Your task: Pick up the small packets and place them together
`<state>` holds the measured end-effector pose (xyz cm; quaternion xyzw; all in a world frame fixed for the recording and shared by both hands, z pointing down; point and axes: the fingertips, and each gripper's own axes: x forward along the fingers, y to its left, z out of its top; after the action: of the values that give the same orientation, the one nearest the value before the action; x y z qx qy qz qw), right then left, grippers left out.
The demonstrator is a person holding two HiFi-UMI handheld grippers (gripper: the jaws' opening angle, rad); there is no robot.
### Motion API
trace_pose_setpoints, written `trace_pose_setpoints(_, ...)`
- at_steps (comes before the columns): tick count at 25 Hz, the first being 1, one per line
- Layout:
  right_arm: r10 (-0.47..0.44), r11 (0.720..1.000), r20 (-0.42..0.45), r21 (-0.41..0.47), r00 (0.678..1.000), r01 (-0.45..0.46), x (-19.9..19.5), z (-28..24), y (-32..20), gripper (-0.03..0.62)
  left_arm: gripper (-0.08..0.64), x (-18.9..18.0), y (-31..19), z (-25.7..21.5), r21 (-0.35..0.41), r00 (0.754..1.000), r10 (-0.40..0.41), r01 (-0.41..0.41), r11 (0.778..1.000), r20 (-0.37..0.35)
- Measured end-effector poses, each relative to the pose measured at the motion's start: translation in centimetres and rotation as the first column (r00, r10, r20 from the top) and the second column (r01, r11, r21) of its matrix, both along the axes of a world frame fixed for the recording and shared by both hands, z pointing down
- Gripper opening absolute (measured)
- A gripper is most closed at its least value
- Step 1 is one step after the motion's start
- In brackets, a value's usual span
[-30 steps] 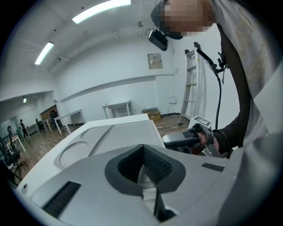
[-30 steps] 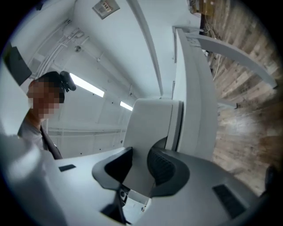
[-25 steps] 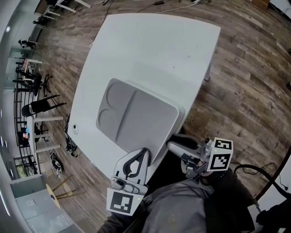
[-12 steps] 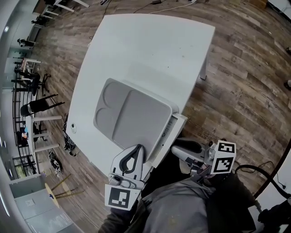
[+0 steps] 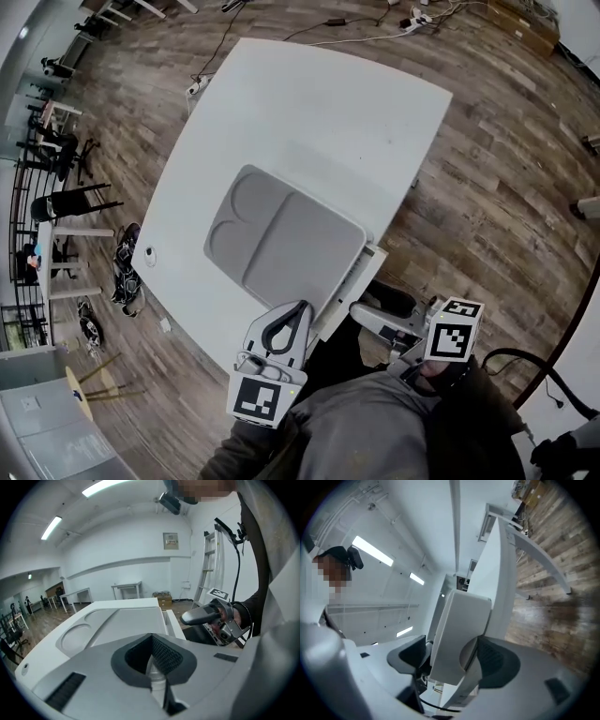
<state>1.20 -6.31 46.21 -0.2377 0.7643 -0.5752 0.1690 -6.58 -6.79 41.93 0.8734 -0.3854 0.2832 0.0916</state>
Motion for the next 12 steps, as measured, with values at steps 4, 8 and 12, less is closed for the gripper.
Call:
trace_pose_setpoints(4, 0.040, 0.995, -0.009, -0.087, 0.999, -0.040, -0.1, 0.6, -0.6, 0.331, -0.003, 0.1, 0.4, 0.1, -0.019, 1.000, -0.017, 0.016, 1.000, -0.023)
trace_pose_setpoints(8, 0.092, 0.987, -0.010, -0.130, 0.996, -0.092, -0.1, 0.8, -1.8, 0.330, -0.003, -0.7, 0.1, 0.1, -0.034, 0.999, -0.037, 0.036, 0.999, -0.034)
trace_pose_setpoints(12, 0.099, 0.985, 0.007, -0.146, 0.995, -0.097, -0.1, 0.9, -2.0, 0.299, -0.003, -1.2, -0.1, 0.1, -0.019, 0.999, -0.027, 0.026, 0.999, -0.029)
